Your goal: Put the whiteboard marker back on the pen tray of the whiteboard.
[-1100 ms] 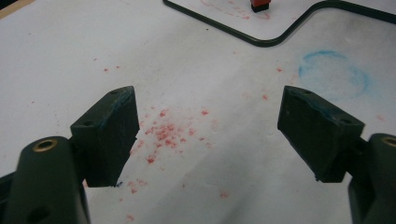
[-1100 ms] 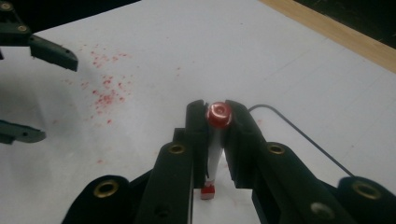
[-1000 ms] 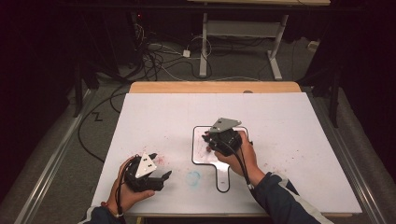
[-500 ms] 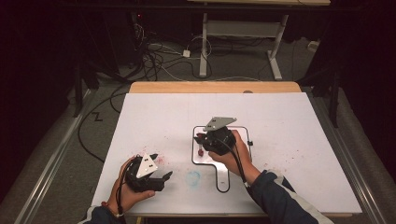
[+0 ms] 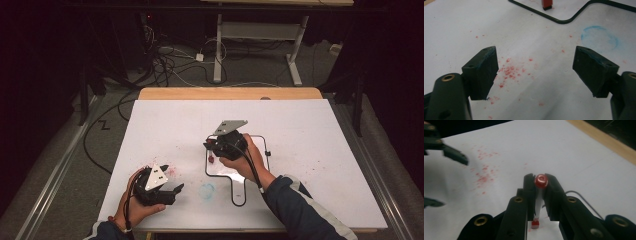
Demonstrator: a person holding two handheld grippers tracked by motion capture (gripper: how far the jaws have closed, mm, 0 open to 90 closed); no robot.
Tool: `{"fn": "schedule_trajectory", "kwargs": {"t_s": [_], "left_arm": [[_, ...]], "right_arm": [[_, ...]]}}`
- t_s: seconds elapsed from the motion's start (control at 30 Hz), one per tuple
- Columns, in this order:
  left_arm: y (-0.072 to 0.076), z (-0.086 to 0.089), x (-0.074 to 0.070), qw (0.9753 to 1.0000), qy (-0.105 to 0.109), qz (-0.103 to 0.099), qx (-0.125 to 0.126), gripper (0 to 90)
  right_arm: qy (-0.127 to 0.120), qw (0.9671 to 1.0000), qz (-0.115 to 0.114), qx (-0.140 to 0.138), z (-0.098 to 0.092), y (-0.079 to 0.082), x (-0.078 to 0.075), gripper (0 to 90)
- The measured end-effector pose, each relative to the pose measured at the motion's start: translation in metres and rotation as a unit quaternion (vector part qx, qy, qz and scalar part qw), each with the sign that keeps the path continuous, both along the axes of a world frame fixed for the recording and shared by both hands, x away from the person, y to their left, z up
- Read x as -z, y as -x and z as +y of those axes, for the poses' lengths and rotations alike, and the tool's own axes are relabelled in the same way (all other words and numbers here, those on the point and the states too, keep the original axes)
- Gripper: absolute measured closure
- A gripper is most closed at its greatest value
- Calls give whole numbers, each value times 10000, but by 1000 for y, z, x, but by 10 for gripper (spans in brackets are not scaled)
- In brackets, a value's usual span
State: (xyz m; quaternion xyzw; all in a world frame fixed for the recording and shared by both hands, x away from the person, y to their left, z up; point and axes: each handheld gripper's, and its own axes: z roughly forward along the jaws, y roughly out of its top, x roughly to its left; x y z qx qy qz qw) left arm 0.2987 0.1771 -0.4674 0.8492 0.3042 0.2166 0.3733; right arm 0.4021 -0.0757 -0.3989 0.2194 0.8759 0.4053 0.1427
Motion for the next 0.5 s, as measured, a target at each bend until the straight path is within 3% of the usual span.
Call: {"fn": "schedule_trajectory", "kwargs": {"t_s": [0.13,0.3,0.4,0.43,0.5], "left_arm": [[0,-1,0,10000,-12,-10,32,198],[-1,-1,0,10000,6,16,44,198],[-1,0,0,10000,39,16,35,199],[-1,0,0,10000,39,18,32,198],[-1,0,0,10000,28,20,35,198]], "right_arm": [[162,9999,-16,-27,1,-1,-2,812],[235,9987,-298,352,-4,-16,0,813],[89,9996,-81,242,-8,-17,-1,812],[-17,9999,105,126,-8,-16,-1,813],[55,9999,154,-22,-5,-10,-3,813]]}}
